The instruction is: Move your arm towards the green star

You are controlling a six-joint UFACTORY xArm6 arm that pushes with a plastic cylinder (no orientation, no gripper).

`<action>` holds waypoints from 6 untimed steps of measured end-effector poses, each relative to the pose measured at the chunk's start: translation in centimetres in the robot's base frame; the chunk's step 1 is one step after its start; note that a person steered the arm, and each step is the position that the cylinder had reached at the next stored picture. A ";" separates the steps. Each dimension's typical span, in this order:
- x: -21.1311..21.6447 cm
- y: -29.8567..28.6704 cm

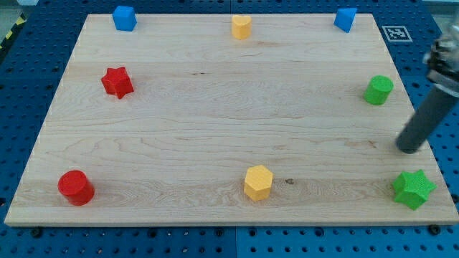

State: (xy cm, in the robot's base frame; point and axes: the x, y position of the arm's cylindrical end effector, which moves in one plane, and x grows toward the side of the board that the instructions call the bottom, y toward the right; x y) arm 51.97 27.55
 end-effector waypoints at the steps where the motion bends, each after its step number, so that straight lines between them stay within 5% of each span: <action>1: 2.7 6.1; 3: 9.6 3.6; 6: 9.7 0.7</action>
State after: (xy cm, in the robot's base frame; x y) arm 61.69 28.27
